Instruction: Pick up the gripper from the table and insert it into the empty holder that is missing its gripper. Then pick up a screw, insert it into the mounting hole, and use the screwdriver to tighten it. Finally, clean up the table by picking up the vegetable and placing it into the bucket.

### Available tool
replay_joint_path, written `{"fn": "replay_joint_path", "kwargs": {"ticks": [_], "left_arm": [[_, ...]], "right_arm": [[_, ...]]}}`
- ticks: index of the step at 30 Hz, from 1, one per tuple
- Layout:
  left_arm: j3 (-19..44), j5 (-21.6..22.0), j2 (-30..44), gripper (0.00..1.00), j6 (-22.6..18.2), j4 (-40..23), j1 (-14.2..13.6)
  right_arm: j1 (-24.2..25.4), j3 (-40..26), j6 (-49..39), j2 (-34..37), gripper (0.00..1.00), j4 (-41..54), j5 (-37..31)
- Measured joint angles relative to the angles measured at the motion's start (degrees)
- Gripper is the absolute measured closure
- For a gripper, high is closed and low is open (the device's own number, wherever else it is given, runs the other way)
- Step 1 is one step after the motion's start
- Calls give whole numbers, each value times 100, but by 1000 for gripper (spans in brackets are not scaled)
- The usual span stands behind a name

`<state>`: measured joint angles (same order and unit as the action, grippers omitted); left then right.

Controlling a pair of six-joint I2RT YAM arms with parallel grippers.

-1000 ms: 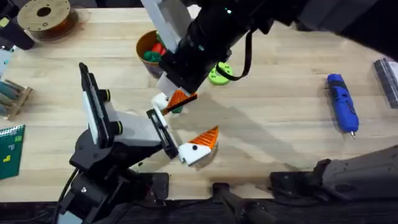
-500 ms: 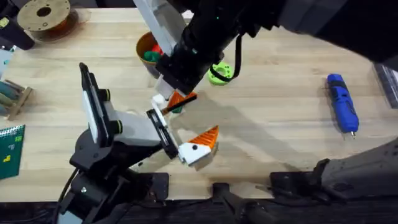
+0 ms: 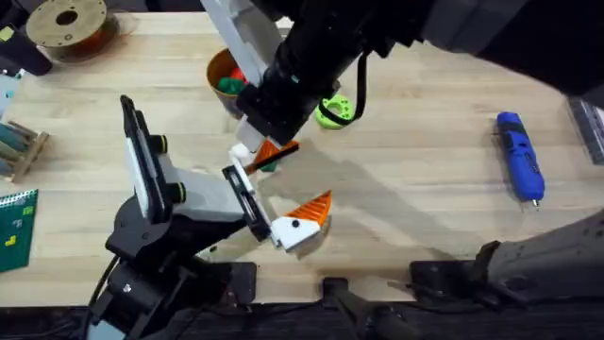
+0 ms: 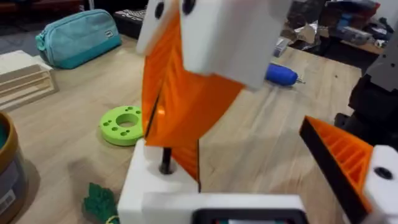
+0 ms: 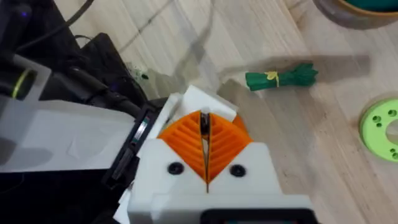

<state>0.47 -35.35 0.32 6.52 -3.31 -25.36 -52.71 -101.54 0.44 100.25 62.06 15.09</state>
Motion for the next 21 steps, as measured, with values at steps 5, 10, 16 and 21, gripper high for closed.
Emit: {"fn": "replay_joint_path", "kwargs": {"ticks": [5, 10, 16, 21], "left_arm": [[0, 0, -2, 14, 2, 0, 0], [0, 0, 0, 14, 2, 0, 0], [0, -4, 0, 14, -9, 4, 0], [0, -4, 0, 14, -11, 4, 0]], "right_arm": [[0, -2, 1, 0, 994, 29, 2], [0, -4, -1, 0, 994, 53, 2], [0, -43, 16, 0, 994, 75, -4], [0, -123, 41, 0, 994, 104, -21]]}}
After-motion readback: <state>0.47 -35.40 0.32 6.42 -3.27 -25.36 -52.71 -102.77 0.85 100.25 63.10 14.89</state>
